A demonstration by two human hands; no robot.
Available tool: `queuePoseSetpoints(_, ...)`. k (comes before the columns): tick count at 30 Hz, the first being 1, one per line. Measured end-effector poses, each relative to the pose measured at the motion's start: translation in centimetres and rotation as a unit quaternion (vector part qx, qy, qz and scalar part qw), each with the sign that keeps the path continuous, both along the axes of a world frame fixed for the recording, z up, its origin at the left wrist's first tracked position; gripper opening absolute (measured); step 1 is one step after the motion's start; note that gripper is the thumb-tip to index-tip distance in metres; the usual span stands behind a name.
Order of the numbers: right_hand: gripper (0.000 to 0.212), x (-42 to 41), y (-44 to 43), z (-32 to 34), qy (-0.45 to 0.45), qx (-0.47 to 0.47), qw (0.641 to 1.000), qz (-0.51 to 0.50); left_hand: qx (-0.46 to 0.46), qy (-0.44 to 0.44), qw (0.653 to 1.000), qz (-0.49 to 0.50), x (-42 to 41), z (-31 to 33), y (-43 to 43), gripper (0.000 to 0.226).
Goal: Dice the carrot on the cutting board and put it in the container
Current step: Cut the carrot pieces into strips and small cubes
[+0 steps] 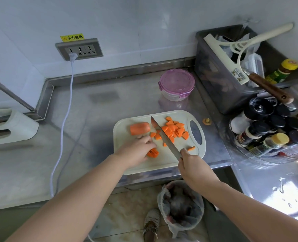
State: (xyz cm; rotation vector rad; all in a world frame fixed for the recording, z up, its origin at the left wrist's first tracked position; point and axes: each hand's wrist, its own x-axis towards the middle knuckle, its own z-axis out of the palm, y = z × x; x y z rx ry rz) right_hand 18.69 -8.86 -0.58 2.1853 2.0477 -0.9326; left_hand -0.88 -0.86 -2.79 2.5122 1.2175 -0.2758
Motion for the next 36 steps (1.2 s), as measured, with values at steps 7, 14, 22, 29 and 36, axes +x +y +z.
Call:
queuePoseSetpoints(7, 0.013, 0.1, 0.0, -0.4, 0.018, -0.008, 0.999, -0.028, 0.013, 0.073, 0.992, -0.105, 1.2, -0.8, 1.4, 0.043)
queuePoseSetpoints(14, 0.01, 0.3, -0.1, -0.3, 0.027, -0.012, 0.999, -0.026, -0.023, 0.027, 0.998, -0.061, 1.6, -0.9, 1.7, 0.042)
queuePoseSetpoints(22, 0.013, 0.6, -0.9, -0.7, 0.026, -0.025, 0.999, -0.023, -0.031, -0.008, 0.999, -0.005, 1.0, -1.6, 1.7, 0.04)
queuePoseSetpoints(29, 0.016, 1.1, -1.2, -0.2, 0.015, -0.03, 0.999, -0.009, -0.026, -0.032, 0.997, 0.058, 1.4, -1.8, 0.6, 0.036)
queuePoseSetpoints(36, 0.01, 1.2, -2.3, -0.4, 0.013, -0.03, 0.999, 0.01, -0.015, -0.018, 0.987, 0.157, 1.8, -2.0, -0.5, 0.034)
